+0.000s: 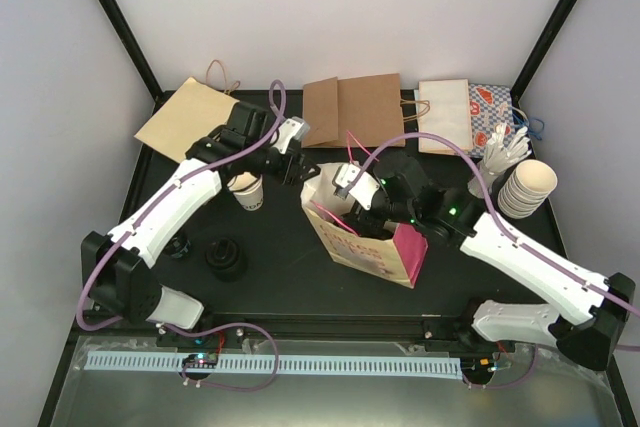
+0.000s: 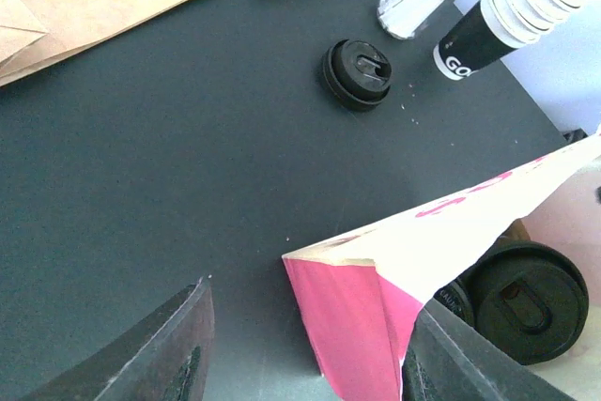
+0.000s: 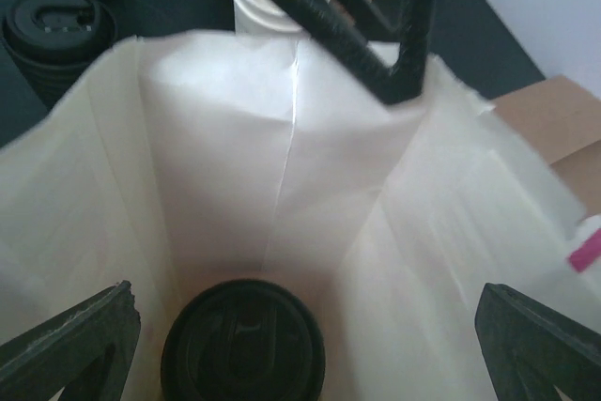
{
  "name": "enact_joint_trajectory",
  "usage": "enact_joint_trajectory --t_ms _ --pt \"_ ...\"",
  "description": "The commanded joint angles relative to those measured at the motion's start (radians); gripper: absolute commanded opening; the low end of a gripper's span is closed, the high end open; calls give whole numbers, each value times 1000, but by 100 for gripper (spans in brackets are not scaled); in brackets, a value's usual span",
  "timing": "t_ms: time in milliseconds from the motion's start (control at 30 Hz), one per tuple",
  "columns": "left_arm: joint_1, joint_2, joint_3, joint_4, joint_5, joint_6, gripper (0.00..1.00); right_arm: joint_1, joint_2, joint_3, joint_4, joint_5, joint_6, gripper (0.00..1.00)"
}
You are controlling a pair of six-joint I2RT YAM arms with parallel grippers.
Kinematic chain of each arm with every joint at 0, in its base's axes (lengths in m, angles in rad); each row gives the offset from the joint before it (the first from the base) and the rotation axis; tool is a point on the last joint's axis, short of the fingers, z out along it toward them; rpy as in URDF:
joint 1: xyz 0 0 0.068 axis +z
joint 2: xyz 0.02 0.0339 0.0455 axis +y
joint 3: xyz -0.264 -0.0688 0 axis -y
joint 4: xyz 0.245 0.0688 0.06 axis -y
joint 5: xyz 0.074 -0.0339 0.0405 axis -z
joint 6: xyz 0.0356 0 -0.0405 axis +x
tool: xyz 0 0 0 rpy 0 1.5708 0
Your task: Pack the takeout coffee
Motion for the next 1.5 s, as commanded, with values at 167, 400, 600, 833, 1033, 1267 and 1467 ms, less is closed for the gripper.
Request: enact_joint_trajectory --t_ms 167,400,600,833,1033,1267,1467 --pt "-7 8 60 -61 -17 -13 53 -6 -114 -51 213 -53 83 100" --pt "-21 -2 101 -98 -18 -21 53 -6 -157 -108 322 -95 147 100" --pt "-35 -20 163 -163 -24 -42 53 -6 -164 -144 341 -68 163 100" --pt "-93 -10 191 -224 -49 -86 53 -7 -199 -155 368 -26 177 100" --pt "-163 -21 199 -207 -61 -155 56 -6 -216 -130 331 -14 167 100" --pt "-233 -17 237 -216 -97 -167 61 -5 -262 -119 304 15 167 100" --pt "-260 -16 248 -212 -104 -175 66 -6 -295 -69 251 53 183 100"
